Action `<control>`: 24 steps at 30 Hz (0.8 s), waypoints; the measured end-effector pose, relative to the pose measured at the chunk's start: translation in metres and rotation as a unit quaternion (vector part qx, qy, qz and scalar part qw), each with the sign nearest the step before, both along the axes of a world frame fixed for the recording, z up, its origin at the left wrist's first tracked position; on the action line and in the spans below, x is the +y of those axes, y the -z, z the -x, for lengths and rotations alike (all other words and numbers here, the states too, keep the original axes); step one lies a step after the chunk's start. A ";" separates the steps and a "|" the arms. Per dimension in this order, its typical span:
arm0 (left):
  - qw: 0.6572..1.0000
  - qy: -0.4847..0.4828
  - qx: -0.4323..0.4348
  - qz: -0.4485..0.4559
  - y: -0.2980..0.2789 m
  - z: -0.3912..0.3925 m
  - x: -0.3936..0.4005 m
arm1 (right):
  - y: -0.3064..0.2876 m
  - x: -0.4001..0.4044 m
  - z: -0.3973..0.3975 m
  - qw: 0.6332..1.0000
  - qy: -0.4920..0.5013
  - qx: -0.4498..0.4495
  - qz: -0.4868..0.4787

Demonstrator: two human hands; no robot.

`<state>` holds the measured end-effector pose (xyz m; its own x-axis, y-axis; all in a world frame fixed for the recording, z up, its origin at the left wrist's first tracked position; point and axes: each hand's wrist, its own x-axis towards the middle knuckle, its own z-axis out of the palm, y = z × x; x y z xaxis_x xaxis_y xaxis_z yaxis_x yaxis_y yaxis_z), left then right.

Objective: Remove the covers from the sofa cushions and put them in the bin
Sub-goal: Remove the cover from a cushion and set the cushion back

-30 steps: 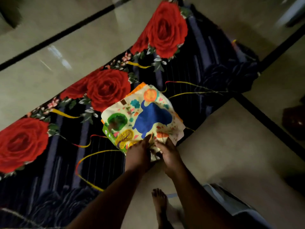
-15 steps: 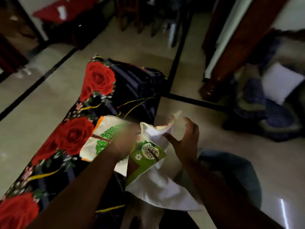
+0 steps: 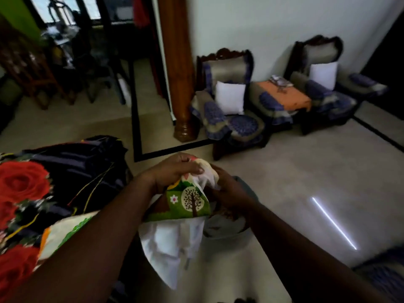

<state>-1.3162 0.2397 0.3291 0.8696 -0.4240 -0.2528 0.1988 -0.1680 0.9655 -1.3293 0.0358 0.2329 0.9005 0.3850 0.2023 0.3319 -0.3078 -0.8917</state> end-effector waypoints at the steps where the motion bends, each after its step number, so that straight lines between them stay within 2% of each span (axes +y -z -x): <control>1: 1.000 -0.011 -0.011 -0.007 -0.003 -0.009 -0.025 | 0.000 -0.035 0.001 1.000 0.017 -0.003 0.024; 4: 0.995 -0.089 -0.045 -0.003 -0.005 -0.035 -0.077 | 0.008 -0.131 0.000 0.991 0.073 0.040 0.104; 7: 0.985 -0.171 -0.033 0.004 0.012 -0.061 -0.128 | 0.021 -0.220 -0.002 0.973 0.140 0.047 0.177; 9: 0.977 -0.209 -0.033 -0.009 0.025 -0.075 -0.165 | 0.018 -0.264 0.000 0.966 0.185 0.074 0.167; 11: 0.976 -0.214 -0.030 -0.026 0.035 -0.087 -0.198 | 0.010 -0.297 -0.002 0.959 0.240 0.110 0.102; 15: 0.978 -0.159 -0.074 -0.111 0.045 -0.119 -0.249 | -0.014 -0.342 -0.020 0.939 0.316 0.137 0.017; 19: 0.966 -0.135 -0.116 -0.187 0.054 -0.168 -0.288 | -0.048 -0.384 -0.043 0.943 0.287 0.165 -0.037; 22: 0.917 -0.043 -0.205 -0.339 0.064 -0.204 -0.315 | -0.070 -0.403 -0.073 0.946 0.277 0.162 -0.049; 23: 0.911 0.001 -0.246 -0.330 0.064 -0.211 -0.328 | -0.077 -0.405 -0.084 0.949 0.276 0.149 -0.024; 24: 0.916 0.070 -0.275 -0.285 0.063 -0.219 -0.348 | -0.084 -0.408 -0.102 0.953 0.275 0.129 0.021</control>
<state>-1.0977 -0.1085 0.2663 0.8790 -0.4768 -0.0081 -0.3533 -0.6625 0.6606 -1.2270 -0.3723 0.3169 0.9860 -0.1567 -0.0577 -0.1179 -0.4085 -0.9051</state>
